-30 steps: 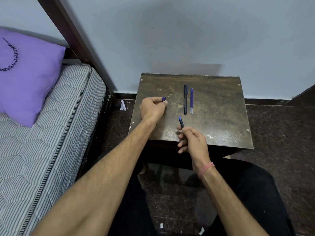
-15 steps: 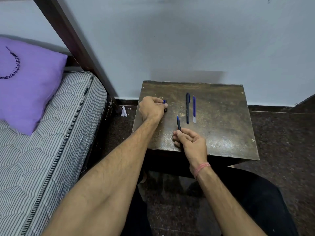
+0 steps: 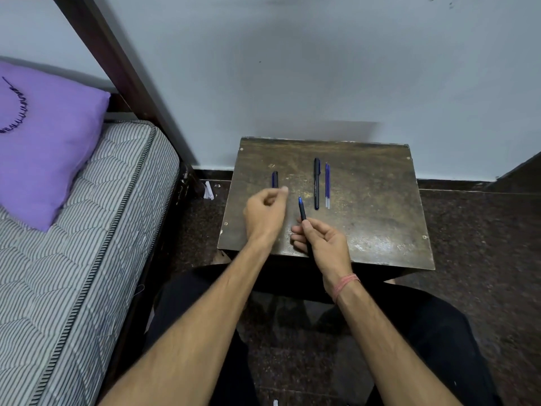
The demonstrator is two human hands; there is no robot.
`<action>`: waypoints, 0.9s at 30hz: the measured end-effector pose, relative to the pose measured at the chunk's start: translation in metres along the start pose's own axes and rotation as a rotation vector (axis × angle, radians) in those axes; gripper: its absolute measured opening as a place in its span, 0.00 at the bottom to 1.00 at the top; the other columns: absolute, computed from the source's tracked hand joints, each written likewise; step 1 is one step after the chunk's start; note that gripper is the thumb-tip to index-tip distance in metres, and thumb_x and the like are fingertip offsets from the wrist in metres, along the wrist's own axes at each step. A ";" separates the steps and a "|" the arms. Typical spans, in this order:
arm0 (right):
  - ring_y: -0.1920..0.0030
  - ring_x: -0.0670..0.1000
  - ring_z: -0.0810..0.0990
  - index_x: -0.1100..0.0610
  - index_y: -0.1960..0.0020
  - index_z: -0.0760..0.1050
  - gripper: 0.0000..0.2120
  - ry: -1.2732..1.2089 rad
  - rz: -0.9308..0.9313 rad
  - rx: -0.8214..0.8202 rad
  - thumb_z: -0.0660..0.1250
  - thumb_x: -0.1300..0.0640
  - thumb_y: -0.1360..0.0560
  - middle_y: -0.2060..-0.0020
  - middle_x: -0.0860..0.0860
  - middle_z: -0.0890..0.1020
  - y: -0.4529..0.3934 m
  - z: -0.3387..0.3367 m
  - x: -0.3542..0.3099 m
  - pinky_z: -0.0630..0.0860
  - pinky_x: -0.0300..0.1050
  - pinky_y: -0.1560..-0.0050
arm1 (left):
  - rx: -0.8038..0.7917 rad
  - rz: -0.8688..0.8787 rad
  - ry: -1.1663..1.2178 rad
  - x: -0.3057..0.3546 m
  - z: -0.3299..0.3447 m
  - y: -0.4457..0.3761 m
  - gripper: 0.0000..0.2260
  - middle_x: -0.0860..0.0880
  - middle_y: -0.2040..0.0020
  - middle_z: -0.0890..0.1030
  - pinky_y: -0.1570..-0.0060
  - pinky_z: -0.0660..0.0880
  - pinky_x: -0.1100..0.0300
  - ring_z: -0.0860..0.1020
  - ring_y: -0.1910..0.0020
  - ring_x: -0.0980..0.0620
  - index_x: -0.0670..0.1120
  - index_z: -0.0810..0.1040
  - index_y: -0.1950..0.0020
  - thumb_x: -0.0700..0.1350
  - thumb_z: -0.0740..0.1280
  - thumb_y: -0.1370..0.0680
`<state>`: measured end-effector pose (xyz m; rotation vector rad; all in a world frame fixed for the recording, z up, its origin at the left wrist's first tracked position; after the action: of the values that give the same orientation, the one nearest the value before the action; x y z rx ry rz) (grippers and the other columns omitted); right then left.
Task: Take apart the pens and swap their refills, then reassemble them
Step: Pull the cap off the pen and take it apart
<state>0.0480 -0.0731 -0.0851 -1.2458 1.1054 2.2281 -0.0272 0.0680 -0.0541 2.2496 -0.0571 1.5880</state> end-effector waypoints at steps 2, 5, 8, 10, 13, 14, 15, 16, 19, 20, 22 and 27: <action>0.59 0.49 0.87 0.61 0.39 0.86 0.10 0.041 -0.014 -0.045 0.66 0.59 0.12 0.57 0.54 0.89 0.001 -0.001 -0.002 0.88 0.40 0.52 | -0.216 0.010 0.088 -0.014 0.006 0.016 0.12 0.52 0.56 0.90 0.53 0.78 0.66 0.83 0.61 0.62 0.46 0.91 0.47 0.51 0.71 0.13; 0.61 0.47 0.84 0.60 0.41 0.87 0.13 0.088 -0.029 -0.092 0.63 0.58 0.10 0.60 0.51 0.86 0.005 -0.002 -0.003 0.86 0.40 0.53 | -0.418 0.020 0.188 -0.017 0.008 0.032 0.13 0.50 0.52 0.89 0.49 0.80 0.66 0.83 0.57 0.62 0.49 0.90 0.42 0.45 0.65 0.10; 0.63 0.47 0.81 0.58 0.45 0.86 0.14 0.114 -0.031 -0.124 0.61 0.58 0.09 0.61 0.51 0.83 0.009 -0.002 -0.006 0.85 0.39 0.57 | -0.513 -0.002 0.265 -0.009 0.009 0.039 0.12 0.49 0.47 0.89 0.58 0.82 0.64 0.83 0.60 0.58 0.49 0.88 0.40 0.42 0.63 0.09; 0.63 0.47 0.78 0.59 0.46 0.84 0.15 0.110 -0.026 -0.145 0.60 0.58 0.09 0.62 0.52 0.82 0.009 -0.001 -0.007 0.83 0.39 0.59 | -0.575 -0.071 0.371 -0.005 0.010 0.044 0.12 0.40 0.48 0.86 0.68 0.80 0.57 0.78 0.67 0.52 0.46 0.88 0.41 0.41 0.63 0.10; 0.65 0.47 0.76 0.60 0.43 0.84 0.15 0.094 -0.005 -0.190 0.59 0.57 0.09 0.62 0.50 0.80 0.010 -0.003 -0.009 0.80 0.40 0.62 | -0.637 -0.117 0.449 -0.003 0.010 0.047 0.11 0.37 0.54 0.84 0.71 0.80 0.53 0.76 0.70 0.45 0.39 0.86 0.36 0.41 0.64 0.10; 0.65 0.46 0.76 0.59 0.43 0.84 0.16 0.090 0.004 -0.206 0.59 0.57 0.09 0.62 0.49 0.80 0.010 -0.005 -0.009 0.79 0.39 0.63 | -0.639 -0.117 0.454 -0.004 0.009 0.047 0.11 0.40 0.53 0.87 0.70 0.82 0.52 0.78 0.70 0.45 0.38 0.86 0.36 0.41 0.65 0.11; 0.66 0.46 0.75 0.59 0.43 0.85 0.16 0.084 0.013 -0.223 0.59 0.56 0.09 0.63 0.48 0.80 0.010 -0.007 -0.009 0.78 0.38 0.65 | -0.634 -0.110 0.451 -0.004 0.009 0.046 0.10 0.41 0.50 0.88 0.69 0.84 0.51 0.80 0.69 0.47 0.39 0.86 0.37 0.41 0.67 0.11; 0.67 0.45 0.74 0.59 0.43 0.85 0.16 0.074 0.022 -0.241 0.59 0.56 0.09 0.63 0.48 0.79 0.009 -0.009 -0.010 0.76 0.37 0.67 | -0.625 -0.103 0.444 -0.004 0.008 0.045 0.09 0.40 0.47 0.87 0.66 0.86 0.51 0.81 0.69 0.49 0.42 0.88 0.39 0.41 0.68 0.12; 0.69 0.44 0.71 0.59 0.44 0.84 0.16 0.042 0.029 -0.269 0.59 0.55 0.09 0.65 0.47 0.77 0.009 -0.009 -0.011 0.71 0.36 0.70 | -0.579 -0.088 0.438 -0.006 0.008 0.044 0.09 0.35 0.45 0.82 0.64 0.87 0.54 0.83 0.70 0.52 0.49 0.93 0.48 0.43 0.72 0.14; 0.69 0.44 0.70 0.58 0.45 0.84 0.16 0.047 0.020 -0.260 0.59 0.55 0.09 0.65 0.47 0.77 0.009 -0.008 -0.010 0.70 0.36 0.70 | -0.561 -0.083 0.440 -0.007 0.009 0.044 0.10 0.36 0.45 0.81 0.65 0.86 0.57 0.83 0.69 0.54 0.51 0.93 0.50 0.43 0.73 0.15; 0.69 0.43 0.69 0.58 0.46 0.83 0.15 0.062 -0.005 -0.226 0.59 0.55 0.09 0.65 0.48 0.76 0.010 -0.005 -0.009 0.67 0.35 0.71 | -0.521 -0.073 0.449 -0.008 0.010 0.045 0.10 0.36 0.47 0.81 0.66 0.84 0.61 0.83 0.69 0.57 0.52 0.93 0.52 0.43 0.73 0.15; 0.70 0.42 0.68 0.59 0.47 0.83 0.15 0.096 -0.056 -0.111 0.60 0.56 0.09 0.66 0.47 0.76 0.015 0.000 -0.008 0.65 0.35 0.71 | -0.422 -0.111 0.447 -0.014 0.015 0.044 0.06 0.46 0.64 0.82 0.70 0.82 0.59 0.80 0.73 0.53 0.45 0.92 0.48 0.44 0.76 0.17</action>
<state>0.0433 -0.0821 -0.0716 -1.4251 0.9803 2.2350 -0.0298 0.0202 -0.0585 1.5271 -0.1296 1.7838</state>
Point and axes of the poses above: each hand's wrist, its own y-axis away from the middle knuckle, its own z-axis out of the palm, x = y × z, the point moved 4 cm from there along -y, towards the middle knuckle
